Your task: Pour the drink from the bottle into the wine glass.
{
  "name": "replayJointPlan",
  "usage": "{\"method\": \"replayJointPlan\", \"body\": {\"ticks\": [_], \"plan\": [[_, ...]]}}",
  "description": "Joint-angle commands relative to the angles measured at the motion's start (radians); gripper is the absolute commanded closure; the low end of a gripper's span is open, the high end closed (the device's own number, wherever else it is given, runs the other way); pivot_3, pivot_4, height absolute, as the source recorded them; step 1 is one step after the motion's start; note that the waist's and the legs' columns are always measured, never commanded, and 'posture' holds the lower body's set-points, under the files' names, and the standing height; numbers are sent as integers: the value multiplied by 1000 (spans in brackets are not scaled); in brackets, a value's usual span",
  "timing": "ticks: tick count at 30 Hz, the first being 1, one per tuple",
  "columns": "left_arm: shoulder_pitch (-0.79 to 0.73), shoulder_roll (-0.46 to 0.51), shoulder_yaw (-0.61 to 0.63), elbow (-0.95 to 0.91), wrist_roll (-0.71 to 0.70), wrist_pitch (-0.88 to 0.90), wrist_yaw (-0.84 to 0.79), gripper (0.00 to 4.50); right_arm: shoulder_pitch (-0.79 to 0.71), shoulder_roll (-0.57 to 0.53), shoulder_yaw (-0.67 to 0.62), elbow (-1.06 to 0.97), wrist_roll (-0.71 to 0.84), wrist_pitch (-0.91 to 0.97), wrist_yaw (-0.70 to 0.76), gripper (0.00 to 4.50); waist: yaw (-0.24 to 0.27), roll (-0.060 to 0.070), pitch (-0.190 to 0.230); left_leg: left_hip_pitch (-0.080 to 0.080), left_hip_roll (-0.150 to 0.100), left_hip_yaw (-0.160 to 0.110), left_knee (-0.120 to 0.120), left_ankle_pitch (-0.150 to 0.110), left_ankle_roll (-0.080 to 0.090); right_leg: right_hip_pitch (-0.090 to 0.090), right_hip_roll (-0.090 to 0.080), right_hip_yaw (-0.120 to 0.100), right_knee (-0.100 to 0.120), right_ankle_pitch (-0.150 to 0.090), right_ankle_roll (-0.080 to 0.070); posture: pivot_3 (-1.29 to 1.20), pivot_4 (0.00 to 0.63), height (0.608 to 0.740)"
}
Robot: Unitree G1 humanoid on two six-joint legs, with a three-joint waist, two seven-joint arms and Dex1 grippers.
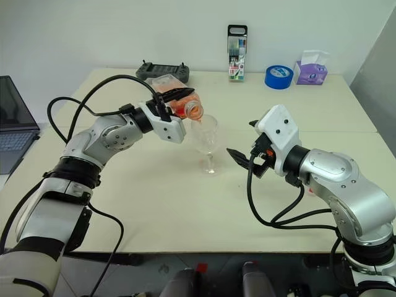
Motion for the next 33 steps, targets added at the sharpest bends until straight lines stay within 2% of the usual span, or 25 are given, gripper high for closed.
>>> {"method": "replayJointPlan", "body": {"ticks": [1,14,33], "plan": [[-46,18,1,5,-6,-27,29,2809,-16,7,-16,-19,11,-27,-2,0,0,0,0,0,0,0,0,0,0,0,0,0,0,0,0,0,150,740],[-78,31,-22,33,50,-34,81,2809,-11,17,-12,-25,7,-26,-5,0,0,0,0,0,0,0,0,0,0,0,0,0,0,0,0,0,150,740],[-101,36,-26,43,37,-39,97,2809,-26,16,12,-5,1,-41,6,0,-1,0,0,0,0,0,0,0,0,0,0,0,0,0,0,0,150,740]]}}
